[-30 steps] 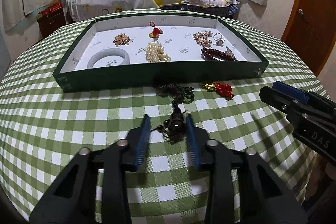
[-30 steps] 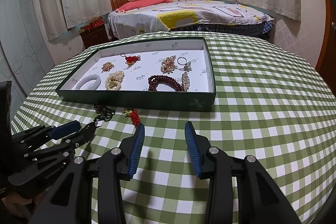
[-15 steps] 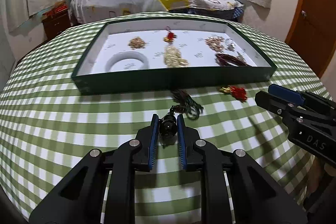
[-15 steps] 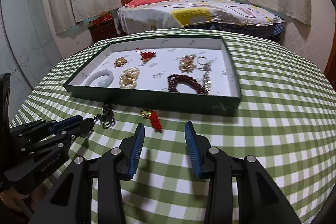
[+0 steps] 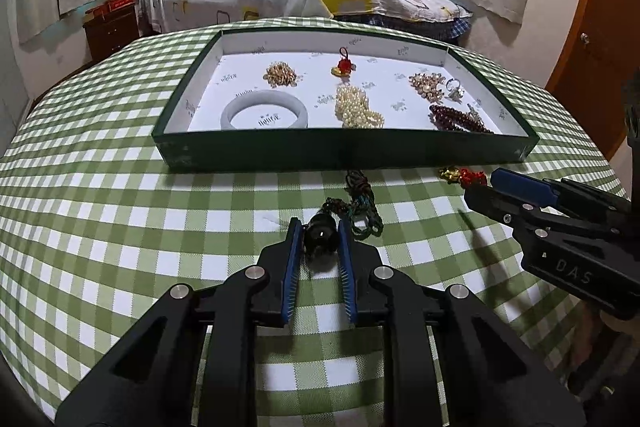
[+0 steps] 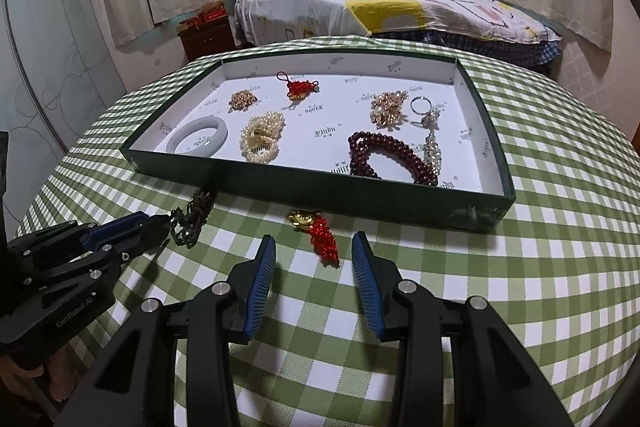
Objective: Organize jewelry
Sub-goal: 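Grasp the red tassel with gold charm using the right tool, then carry the black pendant and red tassel into the box, opening both tools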
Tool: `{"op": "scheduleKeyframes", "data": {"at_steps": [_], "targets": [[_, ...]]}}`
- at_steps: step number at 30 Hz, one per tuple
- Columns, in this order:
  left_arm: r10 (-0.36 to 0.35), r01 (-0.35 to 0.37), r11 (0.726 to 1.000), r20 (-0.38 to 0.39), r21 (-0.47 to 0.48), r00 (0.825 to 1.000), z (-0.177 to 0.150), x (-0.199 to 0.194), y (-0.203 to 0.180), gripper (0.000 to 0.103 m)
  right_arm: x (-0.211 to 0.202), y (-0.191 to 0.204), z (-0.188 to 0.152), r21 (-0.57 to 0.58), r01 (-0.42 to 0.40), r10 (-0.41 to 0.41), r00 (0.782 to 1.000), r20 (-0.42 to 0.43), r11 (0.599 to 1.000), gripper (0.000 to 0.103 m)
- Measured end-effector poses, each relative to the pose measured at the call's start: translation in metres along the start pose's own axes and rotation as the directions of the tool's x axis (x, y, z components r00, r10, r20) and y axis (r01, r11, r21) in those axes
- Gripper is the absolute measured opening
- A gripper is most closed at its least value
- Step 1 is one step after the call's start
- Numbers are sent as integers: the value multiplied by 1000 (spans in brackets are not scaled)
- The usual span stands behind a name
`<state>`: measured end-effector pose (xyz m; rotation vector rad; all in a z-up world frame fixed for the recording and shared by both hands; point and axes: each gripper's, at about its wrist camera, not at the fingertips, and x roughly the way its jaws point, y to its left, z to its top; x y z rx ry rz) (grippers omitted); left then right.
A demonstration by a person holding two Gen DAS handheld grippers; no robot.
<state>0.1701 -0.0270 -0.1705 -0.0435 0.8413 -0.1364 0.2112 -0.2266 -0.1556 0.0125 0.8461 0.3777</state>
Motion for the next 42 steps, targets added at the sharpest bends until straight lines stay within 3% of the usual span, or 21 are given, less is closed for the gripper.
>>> {"op": "scheduleKeyframes", "data": {"at_steps": [8,14,18,42], "targets": [[8,-8,1000,-2,5,1000,0,6,-1,28,5,-1,1,-2,-9,9,1000,-20,1000,39],[15,-15,1000,0,13,1000,2,7,-1,28,5,0,0,-7,-8,8,1000,-21,1000,22],[23,-23,999,2,26,1000,1,7,-3,21,4,1,-2,-12,-11,11,1000,-23,1000,10],[38,-39,999,42,23,998,3,-8,-1,17,-23,-2,-7,9,3,-4,999,54,1000,9]]}}
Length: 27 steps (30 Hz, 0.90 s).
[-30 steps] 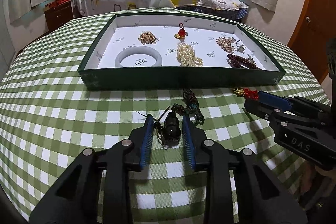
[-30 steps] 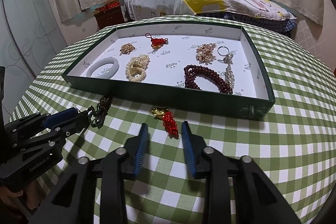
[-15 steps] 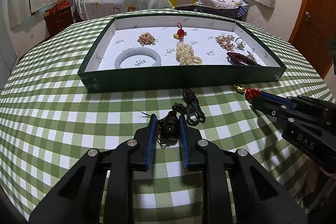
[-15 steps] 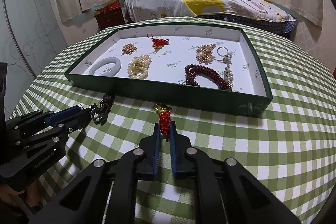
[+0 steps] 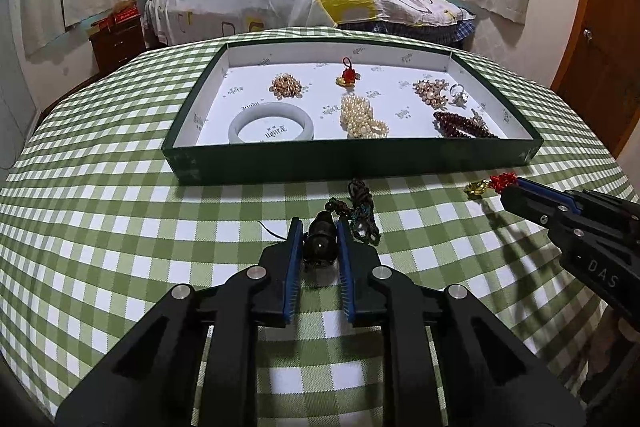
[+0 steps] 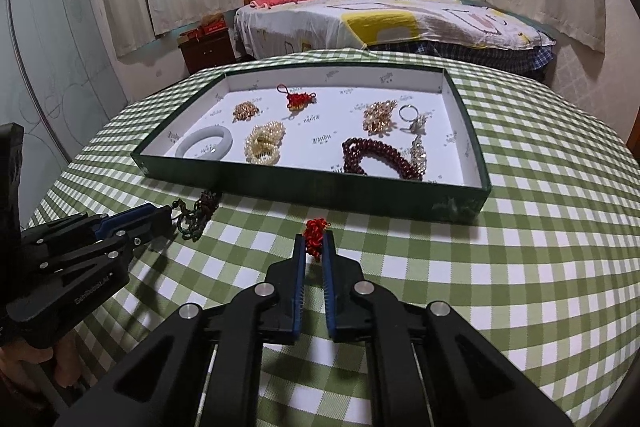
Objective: Organize jewelry
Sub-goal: 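Carry the black pendant and red tassel into the box, opening both tools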
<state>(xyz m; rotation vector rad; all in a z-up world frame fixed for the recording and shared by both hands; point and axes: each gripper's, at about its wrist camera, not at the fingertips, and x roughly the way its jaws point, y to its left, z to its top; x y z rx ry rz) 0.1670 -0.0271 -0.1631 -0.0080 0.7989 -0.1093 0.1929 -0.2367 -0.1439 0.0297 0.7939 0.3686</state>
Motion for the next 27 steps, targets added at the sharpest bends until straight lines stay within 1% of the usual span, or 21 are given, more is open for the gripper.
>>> {"op": "scheduleKeyframes", "data": {"at_steps": [5,14,18,27], "targets": [[-4,4,1000,15,-1,1000,2,-7,1,17,-8,0,1,2,1,-1,1000,19,1000,9],[-10,10,1000,75,-4,997,13,-30,0,17,-24,1,9,4,1,-1,998,67,1000,8],[-17,18,1000,100,-5,995,19,-41,0,17,-32,2,15,2,0,0,996,91,1000,8],[-33,34,999,144,-3,989,38,-50,-3,17,-44,5,33,-7,11,-10,990,139,1000,8]]}}
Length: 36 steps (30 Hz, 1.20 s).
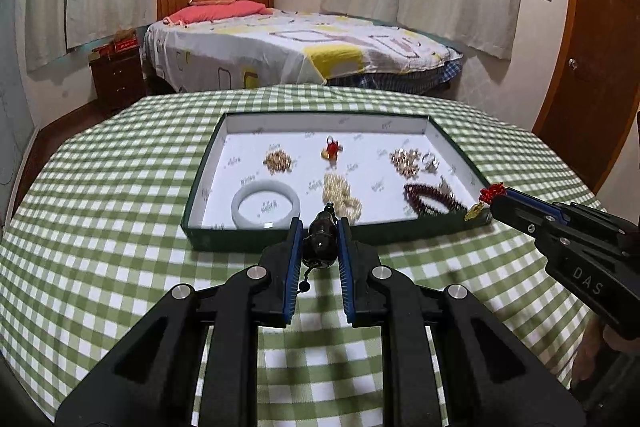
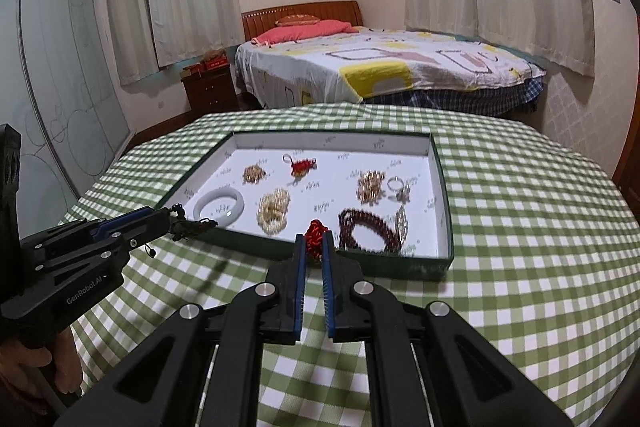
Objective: Organize jewelry
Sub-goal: 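Carry the black pendant and red tassel into the box, opening both tools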
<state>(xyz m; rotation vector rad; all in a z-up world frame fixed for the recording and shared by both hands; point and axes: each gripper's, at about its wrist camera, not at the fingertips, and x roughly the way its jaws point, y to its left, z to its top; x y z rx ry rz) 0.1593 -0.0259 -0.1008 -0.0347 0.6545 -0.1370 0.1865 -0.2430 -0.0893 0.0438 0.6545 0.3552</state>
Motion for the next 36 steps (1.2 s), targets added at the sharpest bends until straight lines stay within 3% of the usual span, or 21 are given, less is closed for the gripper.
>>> {"op": "scheduleKeyframes", "data": {"at_steps": [18,27,32,36], "targets": [[16,-17,1000,119,10,993,66,10,-1,17,-1,3,79,-33,-8,14,986,165,999,8],[21,-21,1000,162,0,987,102,35,0,17,19,-3,107,-40,3,5,981,192,999,8],[18,-18,1000,153,-2,988,110,56,-2,17,38,-6,115,-35,-3,9,982,190,999,8],[28,-28,1000,97,-4,995,103,87,-2,17,60,-7,108,-33,-13,17,988,153,999,8]]}}
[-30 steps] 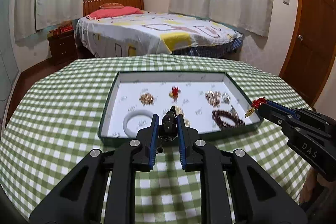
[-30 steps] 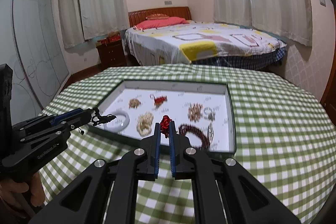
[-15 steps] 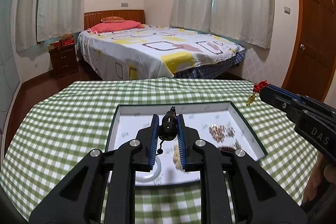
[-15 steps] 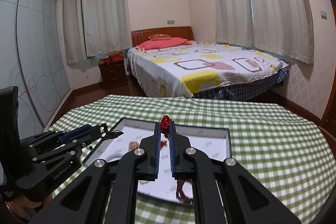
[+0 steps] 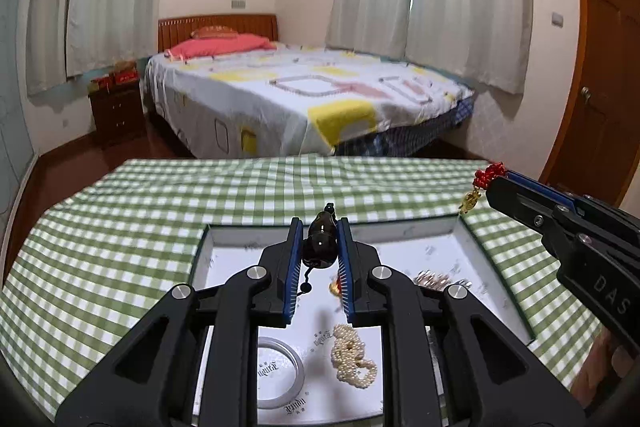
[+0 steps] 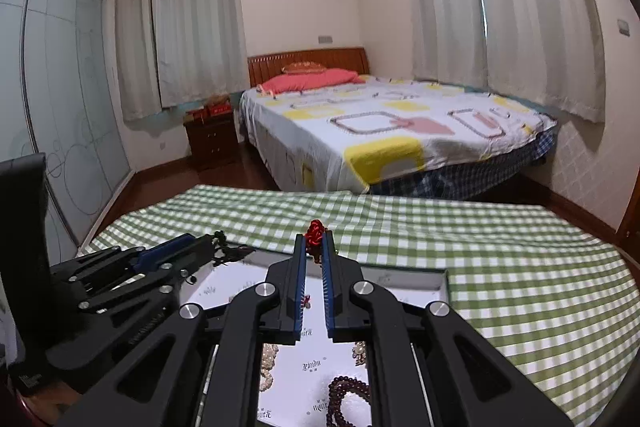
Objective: Organize jewelry
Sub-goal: 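Carry the black pendant and red tassel into the box, opening both tools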
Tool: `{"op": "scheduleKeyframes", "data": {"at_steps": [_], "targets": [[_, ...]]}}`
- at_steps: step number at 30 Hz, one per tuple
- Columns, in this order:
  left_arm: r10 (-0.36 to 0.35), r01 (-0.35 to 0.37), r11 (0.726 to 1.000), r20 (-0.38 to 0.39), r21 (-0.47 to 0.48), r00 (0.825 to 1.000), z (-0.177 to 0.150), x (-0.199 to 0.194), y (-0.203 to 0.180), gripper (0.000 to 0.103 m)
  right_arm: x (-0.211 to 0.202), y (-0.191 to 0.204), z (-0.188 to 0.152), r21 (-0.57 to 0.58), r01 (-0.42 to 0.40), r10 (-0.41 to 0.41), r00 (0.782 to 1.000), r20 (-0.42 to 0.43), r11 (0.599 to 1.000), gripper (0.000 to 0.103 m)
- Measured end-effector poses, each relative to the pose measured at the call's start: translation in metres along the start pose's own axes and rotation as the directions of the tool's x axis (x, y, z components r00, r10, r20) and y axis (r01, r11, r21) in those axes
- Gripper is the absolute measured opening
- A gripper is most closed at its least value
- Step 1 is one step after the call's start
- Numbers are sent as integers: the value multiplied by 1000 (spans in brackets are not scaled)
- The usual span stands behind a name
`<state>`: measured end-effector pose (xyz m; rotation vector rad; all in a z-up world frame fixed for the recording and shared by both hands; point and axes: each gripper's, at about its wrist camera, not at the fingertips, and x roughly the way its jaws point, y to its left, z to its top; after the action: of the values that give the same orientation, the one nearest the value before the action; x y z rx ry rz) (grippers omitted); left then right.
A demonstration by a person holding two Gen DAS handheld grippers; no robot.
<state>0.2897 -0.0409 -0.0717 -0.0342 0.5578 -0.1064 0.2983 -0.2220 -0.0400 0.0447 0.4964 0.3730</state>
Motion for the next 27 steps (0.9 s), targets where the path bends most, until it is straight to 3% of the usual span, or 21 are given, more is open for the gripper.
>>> {"op": "scheduleKeyframes", "data": {"at_steps": [8,14,27], "targets": [[32,-35,999,-117,-20,993,-23,49,9,17,47,-7,-29,22,2,0,994,-107,1000,8],[53,-56,998,-163,-19,985,-30,66,12,17,75,-10,-43,28,11,-6,983,-185,1000,8],[63,-69,998,-227,-15,972,-39,84,12,17,92,-16,-59,42,40,-27,965,-261,998,8]]}}
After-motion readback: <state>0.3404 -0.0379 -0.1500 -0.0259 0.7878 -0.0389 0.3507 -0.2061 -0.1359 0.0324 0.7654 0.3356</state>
